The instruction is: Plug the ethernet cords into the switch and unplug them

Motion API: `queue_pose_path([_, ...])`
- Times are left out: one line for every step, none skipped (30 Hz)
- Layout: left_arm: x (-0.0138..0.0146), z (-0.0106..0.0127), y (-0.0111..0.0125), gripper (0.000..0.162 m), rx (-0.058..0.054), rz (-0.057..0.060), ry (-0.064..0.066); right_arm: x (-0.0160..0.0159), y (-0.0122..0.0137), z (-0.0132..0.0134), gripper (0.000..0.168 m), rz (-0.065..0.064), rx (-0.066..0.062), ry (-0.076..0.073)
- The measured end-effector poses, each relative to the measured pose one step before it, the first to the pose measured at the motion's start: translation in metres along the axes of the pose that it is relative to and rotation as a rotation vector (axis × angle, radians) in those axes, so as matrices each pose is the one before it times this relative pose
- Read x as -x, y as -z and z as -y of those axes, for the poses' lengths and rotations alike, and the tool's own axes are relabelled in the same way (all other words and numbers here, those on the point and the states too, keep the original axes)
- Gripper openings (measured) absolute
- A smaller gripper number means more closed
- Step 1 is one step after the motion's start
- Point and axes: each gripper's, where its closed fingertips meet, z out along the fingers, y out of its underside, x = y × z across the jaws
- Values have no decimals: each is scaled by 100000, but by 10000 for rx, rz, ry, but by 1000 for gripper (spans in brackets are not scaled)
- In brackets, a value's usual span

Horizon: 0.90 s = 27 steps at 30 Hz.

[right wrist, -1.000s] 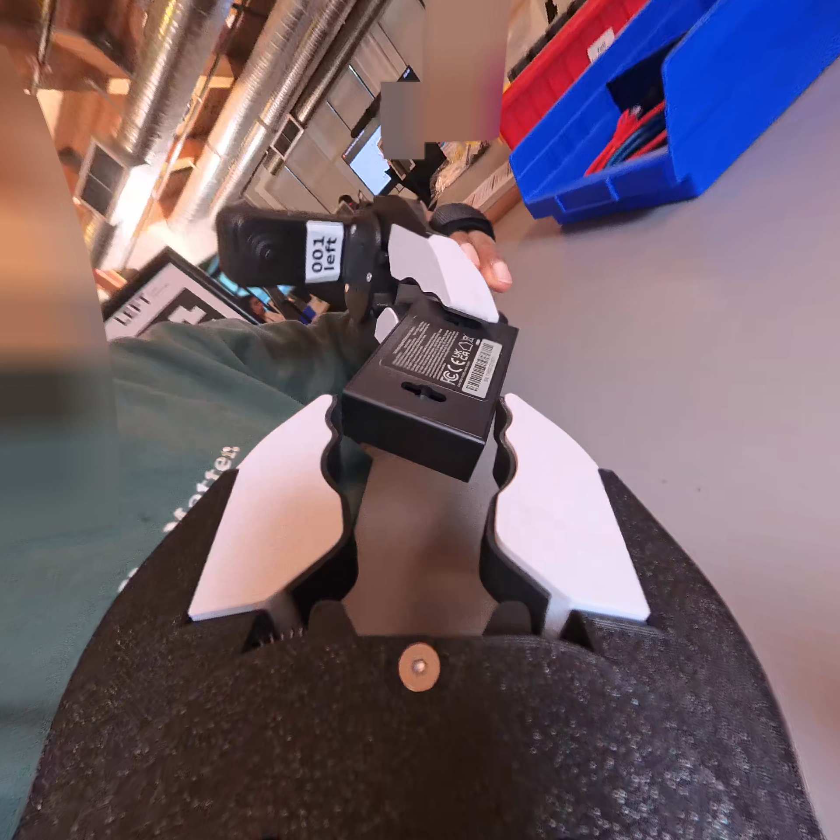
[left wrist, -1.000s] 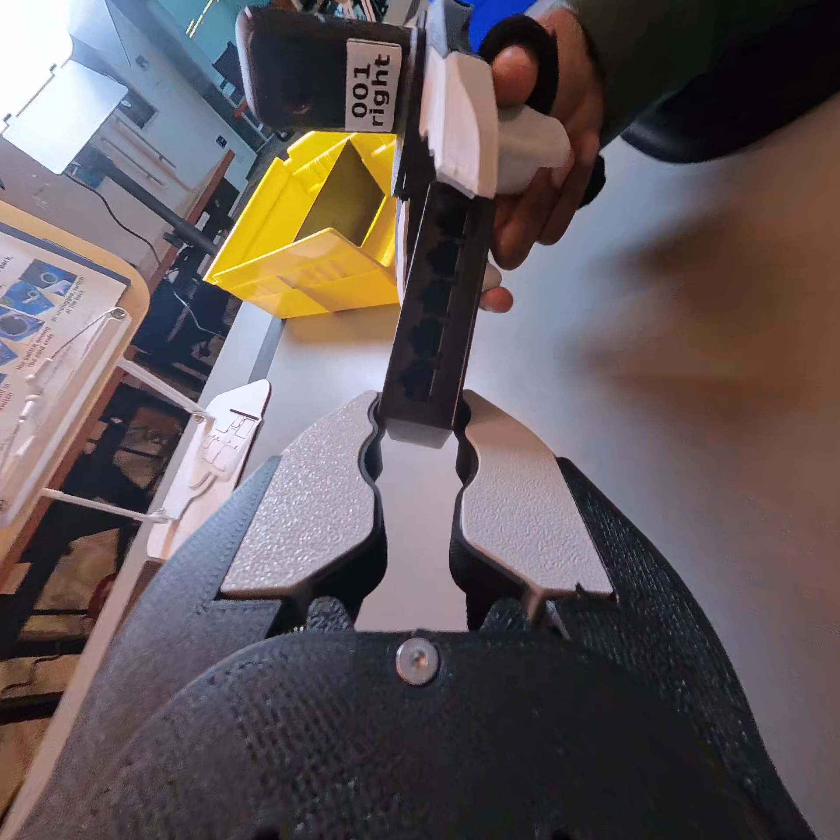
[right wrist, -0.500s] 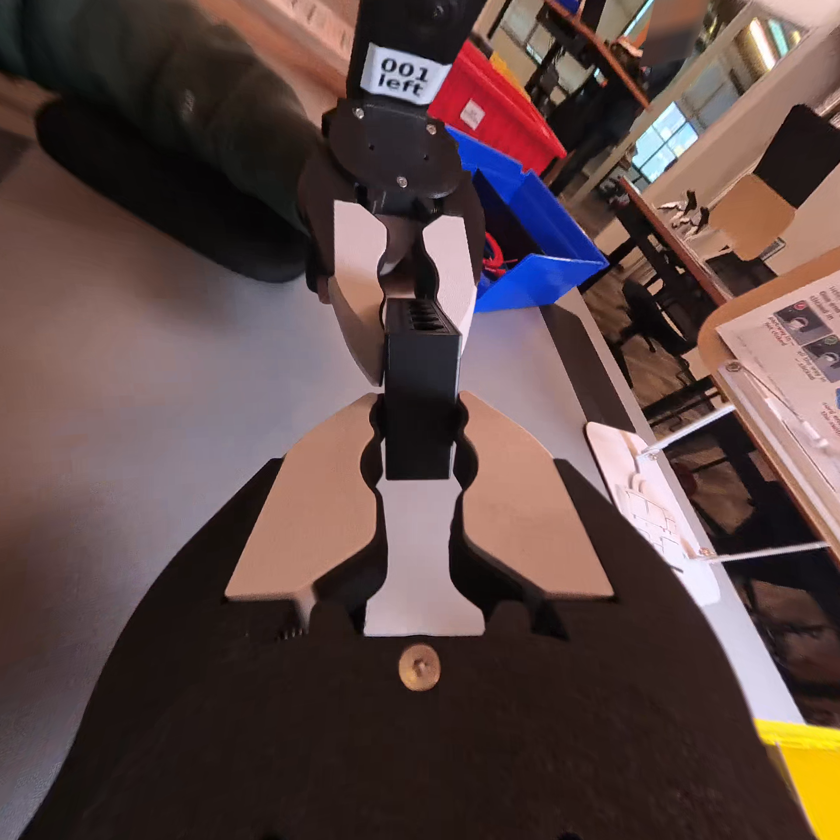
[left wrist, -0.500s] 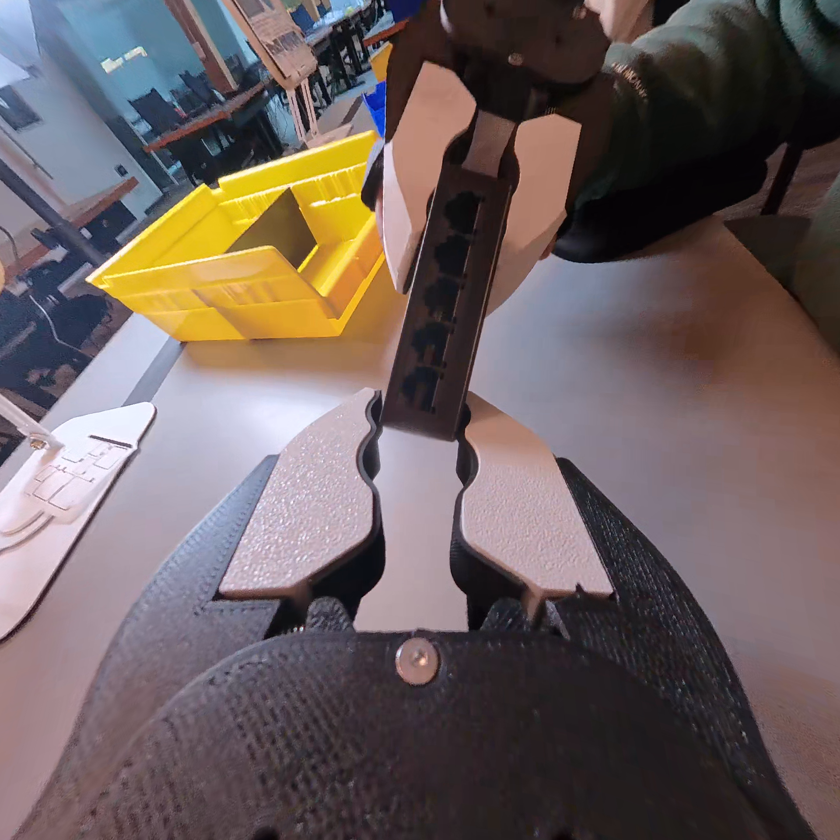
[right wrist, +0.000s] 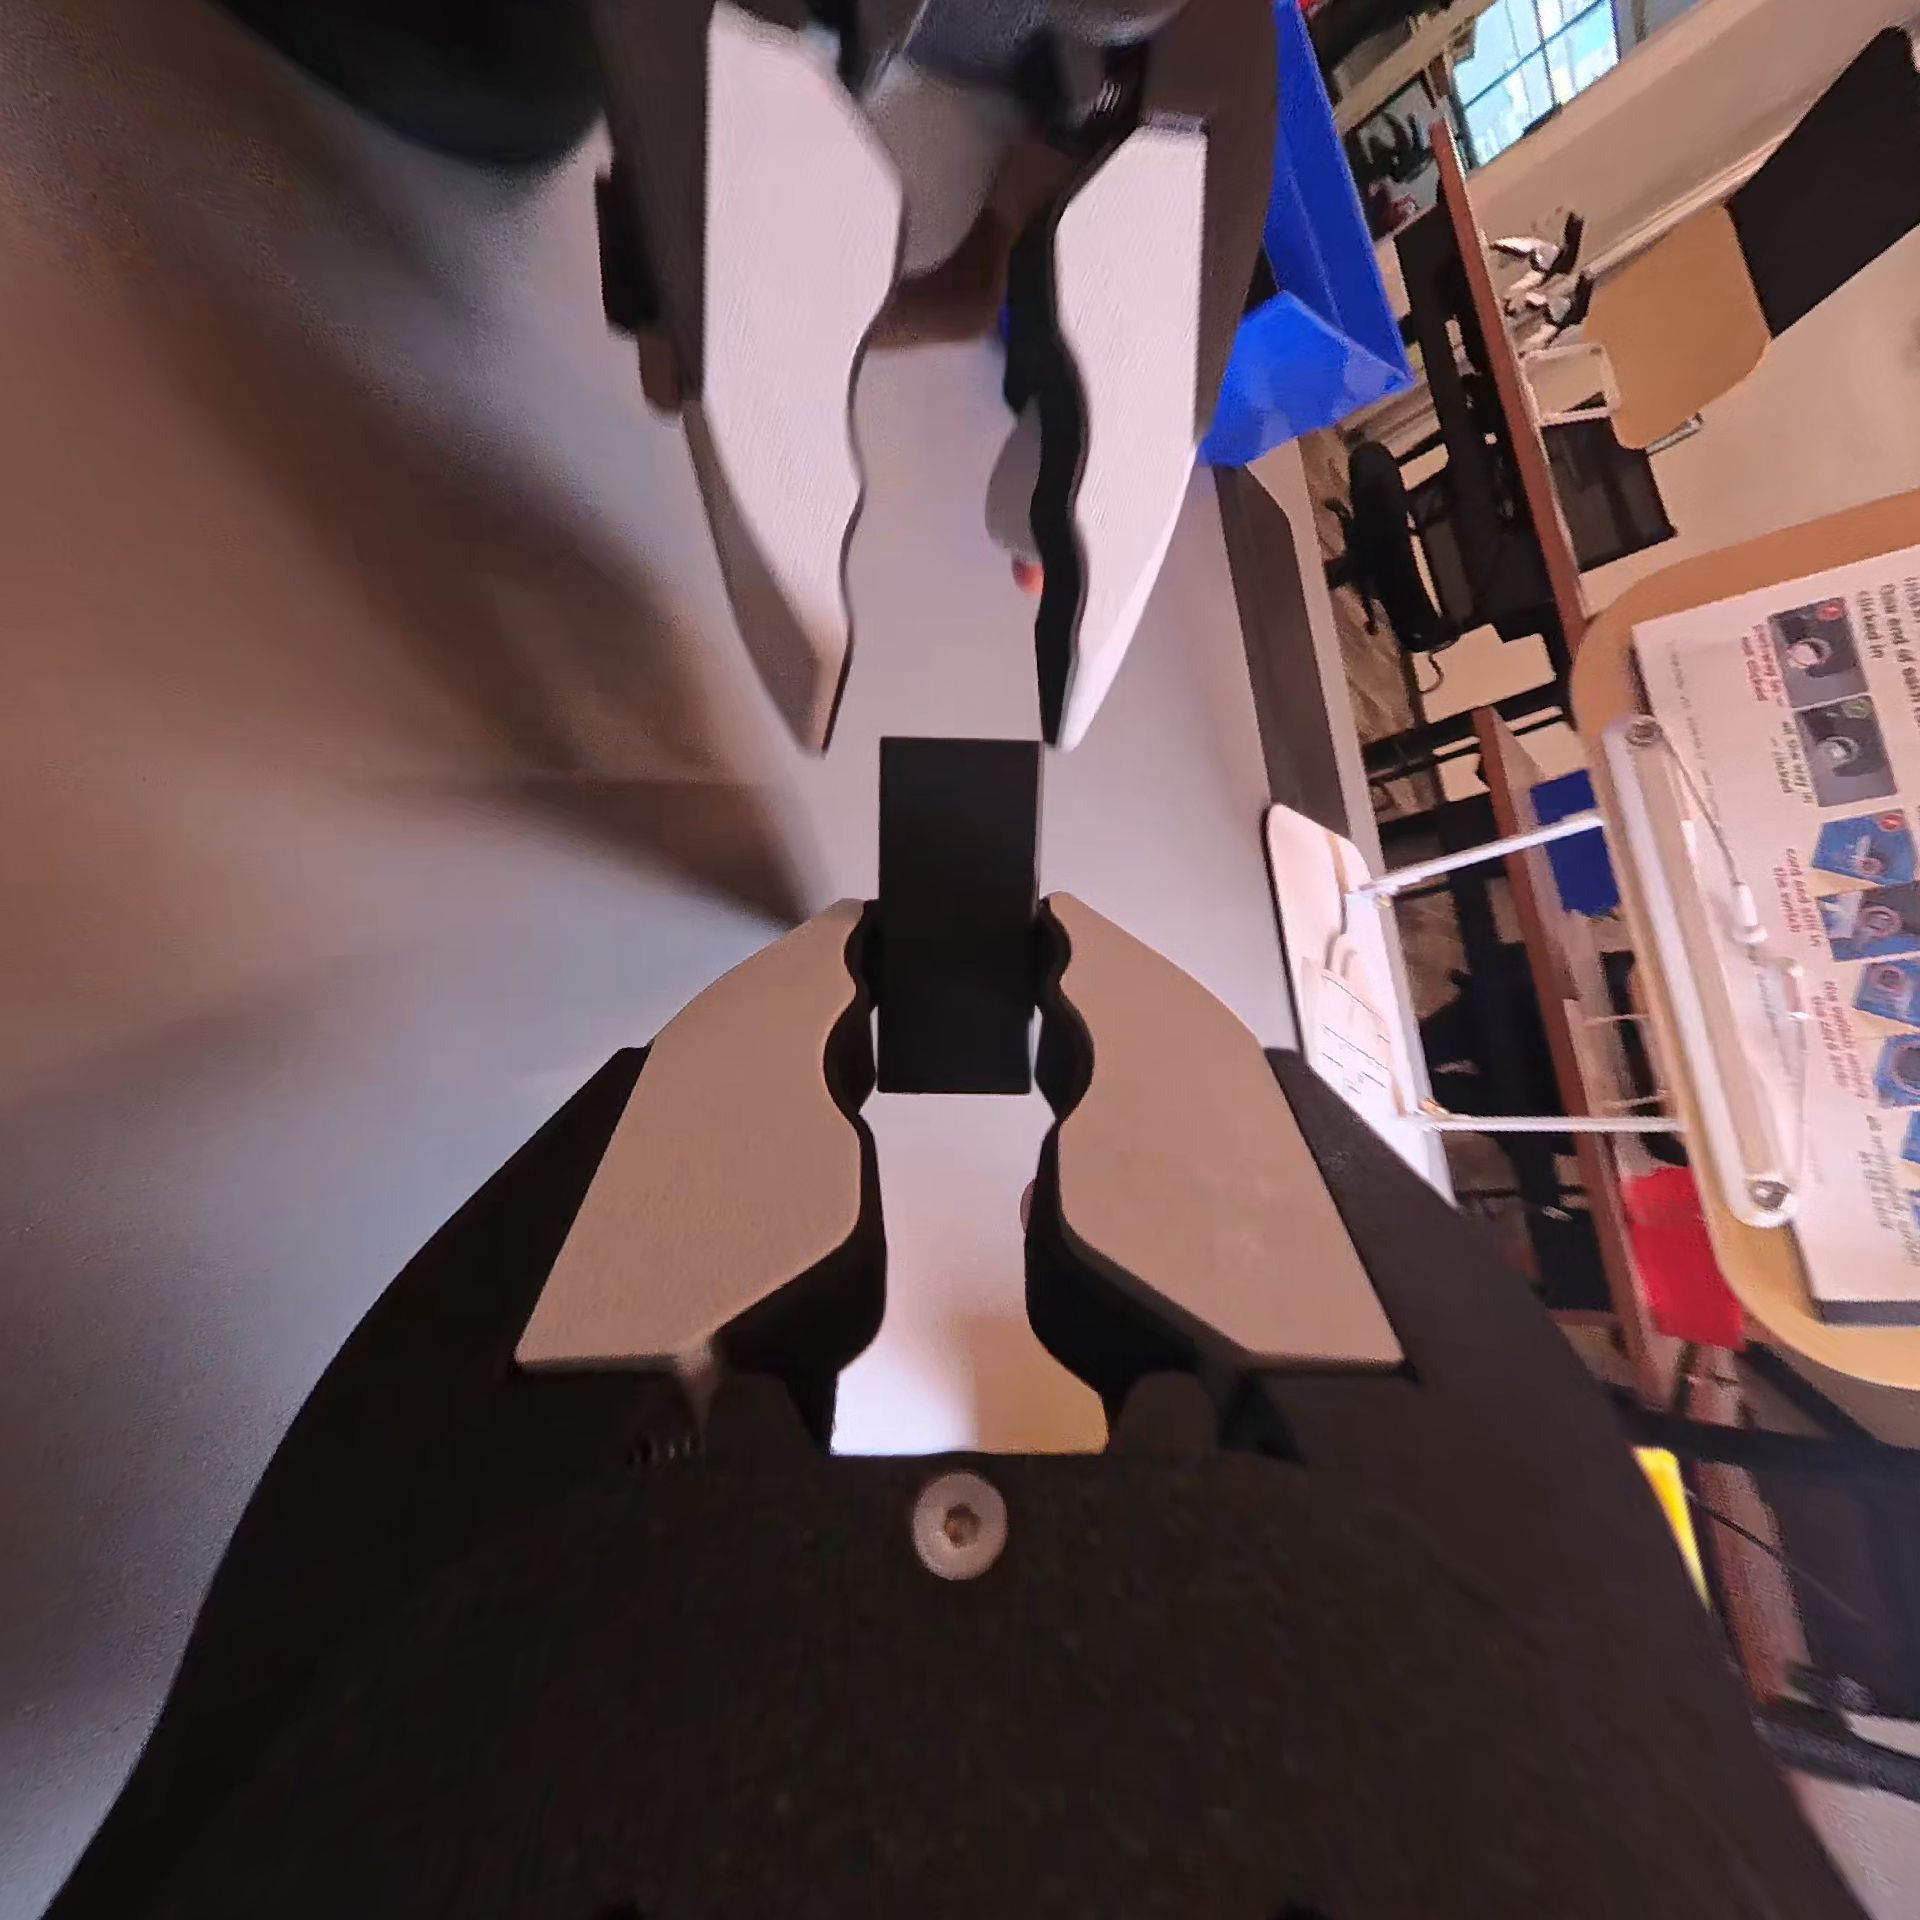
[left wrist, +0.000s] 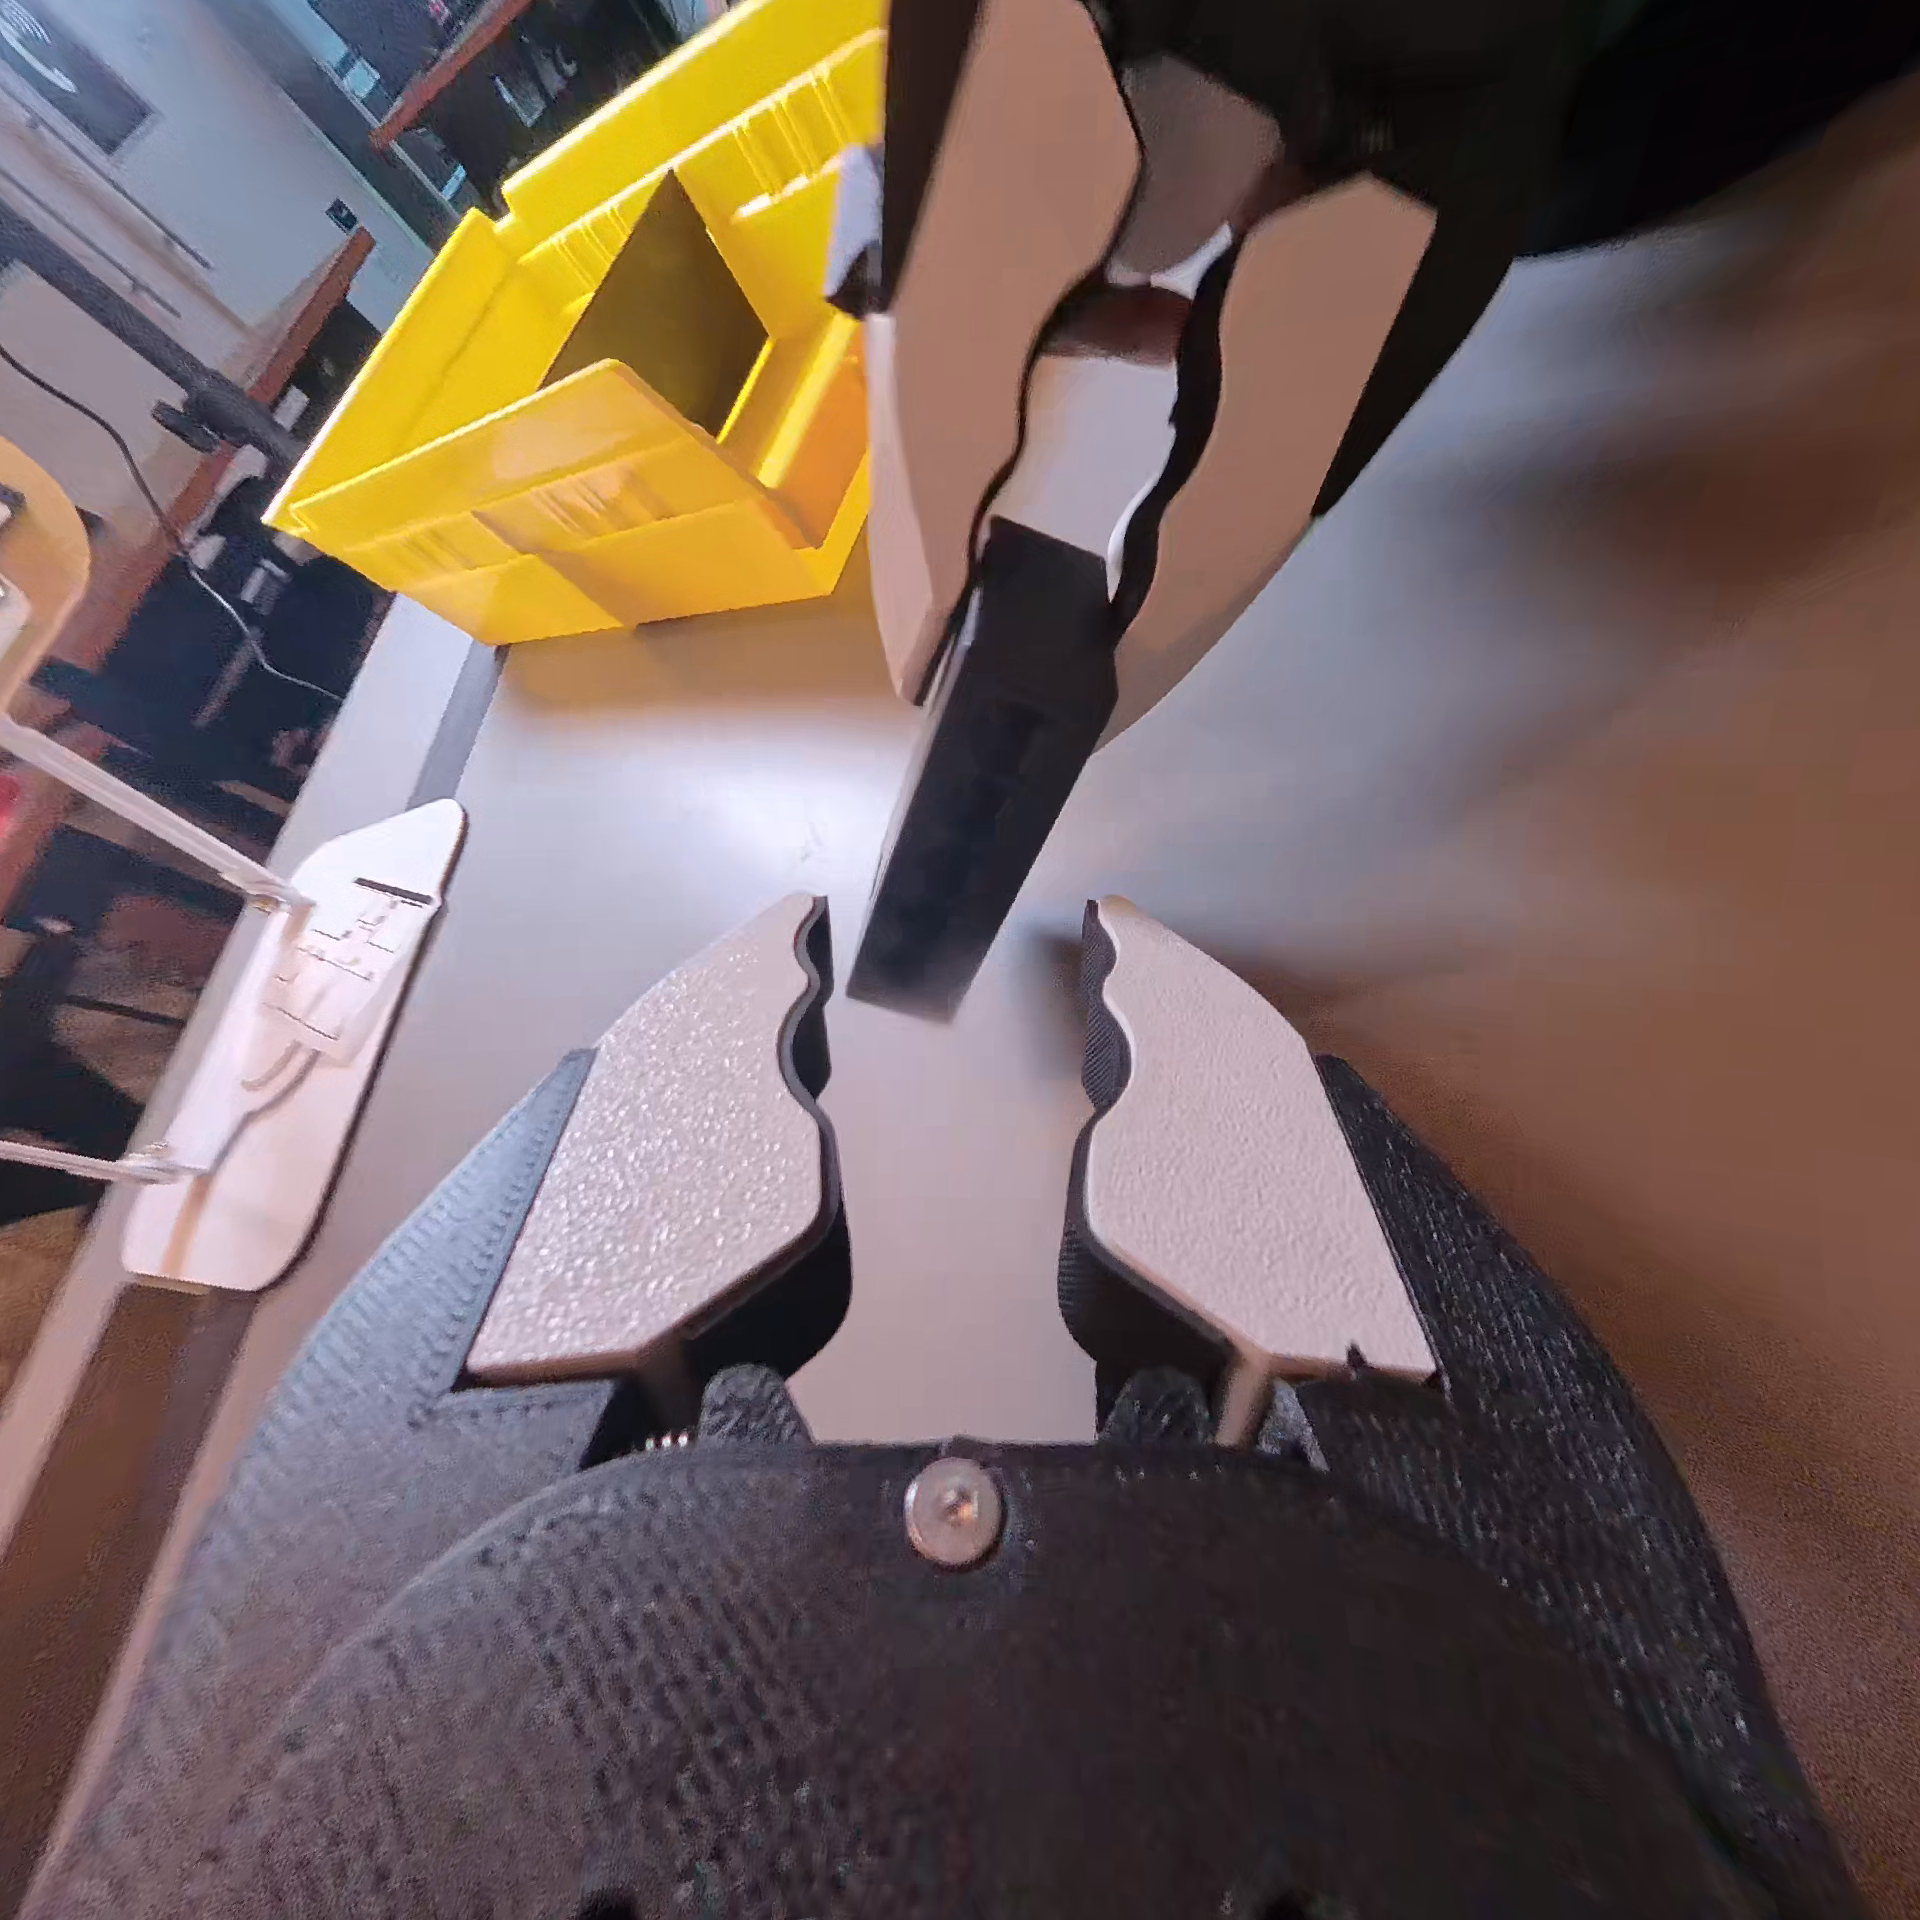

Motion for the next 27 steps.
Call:
queue_pose_path([-238,-6,-317,46,190,167,-431,113,84,558,27,144,-228,-245])
queue_pose_path([-183,209,-205,39,46,179,-412,124,162,703,27,180,-338,-304])
queue_pose_path([-68,314,-52,28,-32,170,-357,275,281,931,27,303,-539,-386])
queue_pose_path([-273,338,12,27,-81,-110,-153,109,387,993,27,208,-646,-346])
queue_pose_path([-70,662,229,27,-335,-78,115,-18,435,865,27,98,-621,-196])
queue_pose_path([178,805,427,27,-430,32,44,-238,482,827,27,-45,-650,-117])
queue_pose_path([333,744,467,27,-302,135,-61,-378,451,623,28,-107,-516,-139])
queue_pose_path([383,563,359,26,-150,235,-158,-455,379,342,29,-101,-319,-183])
queue_pose_path([206,285,237,26,-4,160,-182,-327,309,13,33,37,-101,-208])
queue_pose_path([-34,152,141,26,36,8,-114,-286,161,-299,44,12,131,-176])
queue_pose_path([-53,162,93,26,-9,39,-48,-53,6,-504,52,67,258,3])
queue_pose_path([-224,198,9,26,-15,-79,-9,109,-138,-427,55,22,225,155])
queue_pose_path([-272,148,-101,26,51,-109,-1,321,-305,-312,56,25,195,265])
queue_pose_path([-260,155,-189,26,60,-57,-55,512,-470,-229,57,76,195,273])
queue_pose_path([-268,124,-224,26,118,-51,-55,517,-511,-93,57,55,131,178])
queue_pose_path([-319,234,-211,26,72,-63,-18,512,-494,-83,54,89,115,166])
queue_pose_path([-305,72,-190,26,200,-68,-28,197,-394,-118,49,-73,127,176])
queue_pose_path([-82,-418,-192,26,537,87,-142,60,-219,-259,50,-68,178,264])
queue_pose_path([114,-508,-143,26,583,233,-256,-165,-203,-567,49,-151,391,196])
queue_pose_path([12,-374,-112,26,489,135,-145,-90,-174,-527,48,-94,373,151])
queue_pose_path([-122,-262,-58,26,361,-83,129,-101,-129,-407,48,-145,324,156])
queue_pose_path([-67,-123,9,26,170,-51,86,-107,-96,-365,49,-138,332,129])
queue_pose_path([32,-249,-14,26,229,5,14,-30,-62,-321,52,-45,308,116])
queue_pose_path([154,-573,-117,26,435,87,-32,-45,68,-68,53,-77,174,132])
queue_pose_path([71,-635,-182,26,411,74,-162,-81,158,192,54,-124,29,133])
queue_pose_path([-75,-436,-169,26,274,-5,-64,-5,138,190,54,-47,76,100])
queue_pose_path([-275,208,-21,26,-135,-146,69,118,-76,-54,54,45,251,81])
